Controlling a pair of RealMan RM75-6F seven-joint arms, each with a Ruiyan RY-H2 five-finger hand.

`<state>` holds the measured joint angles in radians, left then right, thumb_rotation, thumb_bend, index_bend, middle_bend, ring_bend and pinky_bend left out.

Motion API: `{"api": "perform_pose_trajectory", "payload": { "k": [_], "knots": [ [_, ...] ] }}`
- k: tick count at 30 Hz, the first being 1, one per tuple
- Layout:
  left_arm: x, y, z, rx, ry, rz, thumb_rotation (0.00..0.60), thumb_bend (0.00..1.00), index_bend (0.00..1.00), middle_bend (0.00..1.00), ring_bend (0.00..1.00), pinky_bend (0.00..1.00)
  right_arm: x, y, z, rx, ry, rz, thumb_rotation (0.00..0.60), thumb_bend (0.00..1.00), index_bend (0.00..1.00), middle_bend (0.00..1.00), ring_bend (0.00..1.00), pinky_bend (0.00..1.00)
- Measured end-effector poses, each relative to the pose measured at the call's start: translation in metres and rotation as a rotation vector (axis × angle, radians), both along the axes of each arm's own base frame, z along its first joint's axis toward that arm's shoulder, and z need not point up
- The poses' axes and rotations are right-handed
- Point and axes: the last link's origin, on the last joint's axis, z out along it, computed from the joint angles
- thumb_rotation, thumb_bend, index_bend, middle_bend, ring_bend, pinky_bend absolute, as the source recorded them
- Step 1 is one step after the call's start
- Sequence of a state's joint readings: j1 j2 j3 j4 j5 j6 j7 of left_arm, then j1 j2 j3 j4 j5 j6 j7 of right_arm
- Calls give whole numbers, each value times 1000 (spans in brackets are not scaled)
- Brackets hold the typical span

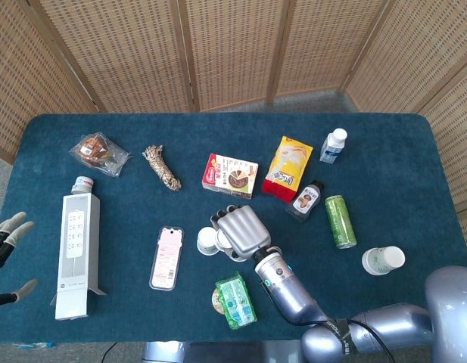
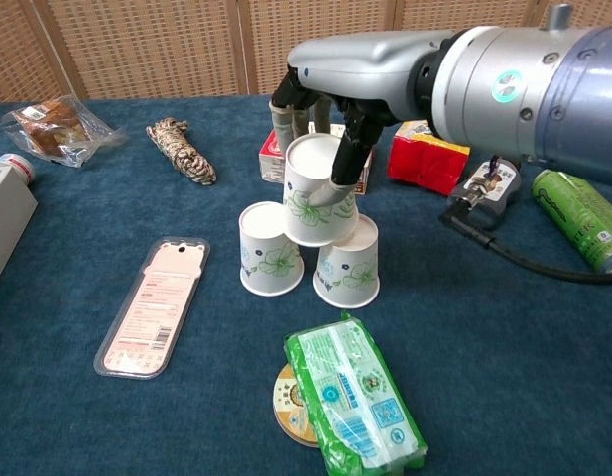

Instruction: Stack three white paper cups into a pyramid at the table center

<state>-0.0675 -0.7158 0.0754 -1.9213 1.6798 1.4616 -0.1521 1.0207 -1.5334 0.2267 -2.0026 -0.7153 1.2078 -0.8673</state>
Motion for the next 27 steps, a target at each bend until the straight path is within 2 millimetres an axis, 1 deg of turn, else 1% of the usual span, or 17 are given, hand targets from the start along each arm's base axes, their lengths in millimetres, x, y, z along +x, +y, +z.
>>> {"api": "perform_pose_trajectory", "payload": {
  "k": [6,17,22,27],
  "knots": [
    [0,0,-1,-2,2,-1,600,284,0,0,0,0,4,2,-1,5,-5,6,600,260,457,459,365,491],
    [0,0,0,-2,-3,3,600,283,0,0,0,0,6,-1,-2,0,-8,-4,600,257,458,459,365,491],
    [0,0,0,-6,-1,3,600,284,0,0,0,0,7,1,-5,8,-9,-3,600,234,457,459,366,491],
    [0,0,0,-5,-2,3,600,283,0,0,0,0,8,3,-8,9,-4,3,600,233,456,457,365,491]
  ]
}}
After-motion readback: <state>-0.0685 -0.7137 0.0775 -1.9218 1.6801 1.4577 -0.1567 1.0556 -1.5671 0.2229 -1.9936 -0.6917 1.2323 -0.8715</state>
